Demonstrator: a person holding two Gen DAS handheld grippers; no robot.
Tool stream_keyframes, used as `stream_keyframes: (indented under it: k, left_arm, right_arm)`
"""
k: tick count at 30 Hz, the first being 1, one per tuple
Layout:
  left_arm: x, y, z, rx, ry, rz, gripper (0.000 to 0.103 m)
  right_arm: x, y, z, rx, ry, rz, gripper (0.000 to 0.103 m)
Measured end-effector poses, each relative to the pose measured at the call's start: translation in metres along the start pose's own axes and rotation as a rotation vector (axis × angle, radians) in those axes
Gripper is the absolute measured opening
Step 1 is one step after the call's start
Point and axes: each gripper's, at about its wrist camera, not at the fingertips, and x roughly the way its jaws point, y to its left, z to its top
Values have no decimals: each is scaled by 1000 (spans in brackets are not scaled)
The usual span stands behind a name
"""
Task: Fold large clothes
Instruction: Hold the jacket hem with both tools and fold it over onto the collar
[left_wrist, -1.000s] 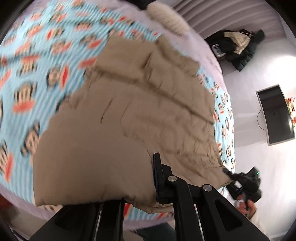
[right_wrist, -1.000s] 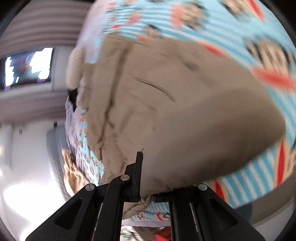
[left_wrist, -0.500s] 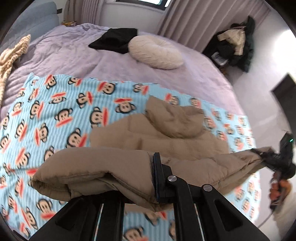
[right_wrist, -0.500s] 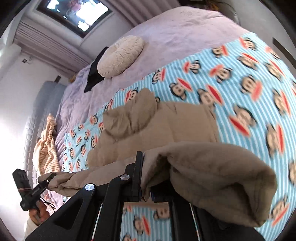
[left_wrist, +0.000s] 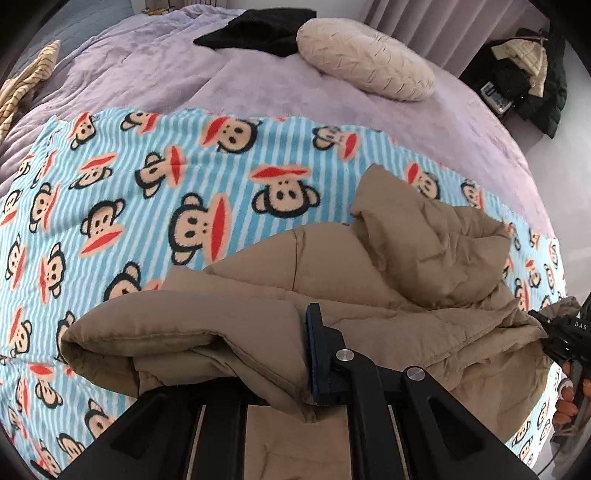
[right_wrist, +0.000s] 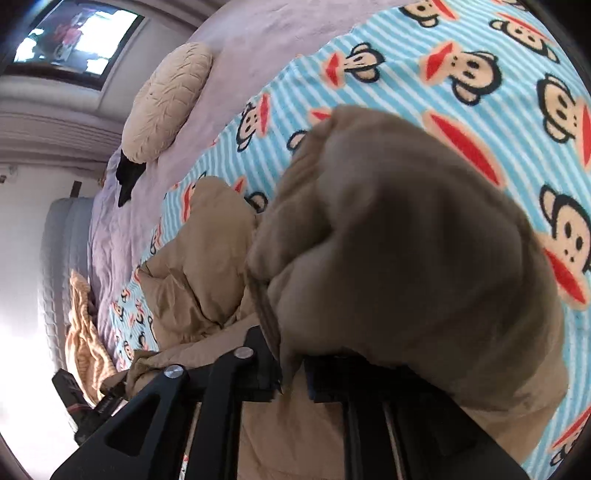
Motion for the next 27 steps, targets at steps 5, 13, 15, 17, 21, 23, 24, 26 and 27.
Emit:
stream_keyframes:
  k: [5, 13, 15, 17, 21, 23, 24, 26, 27]
  left_arm:
    - [-50, 2, -14, 77, -144, 69, 103]
    - [-14, -27, -21, 159, -26, -72, 61]
    - [15, -43, -24, 178, -11, -79, 61]
    - [45, -59, -24, 203, -33, -11, 61]
    - [87, -52, -1, 127, -94, 53, 61]
    - [96, -49, 11, 111, -90, 43, 61]
    - [97, -49, 13, 110, -85, 43, 61]
    - [87, -45, 16, 107, -70, 33, 61]
    - [76, -41, 16, 114, -90, 37, 61]
  right_arm:
    - [-44, 21, -14, -102, -106, 9, 86]
    - [-14, 42, -35, -290, 14, -55, 21]
    - [9, 47, -38, -343, 31, -70, 21]
    - [37, 54, -36, -404, 20, -106, 21]
    - [77, 56, -16, -446, -36, -166, 16]
    - [91, 54, -6, -437, -39, -171, 10]
    - [96, 53, -1, -427, -34, -164, 10]
    - [95, 52, 4, -396, -12, -154, 10]
    - [88, 53, 5, -385, 2, -145, 10]
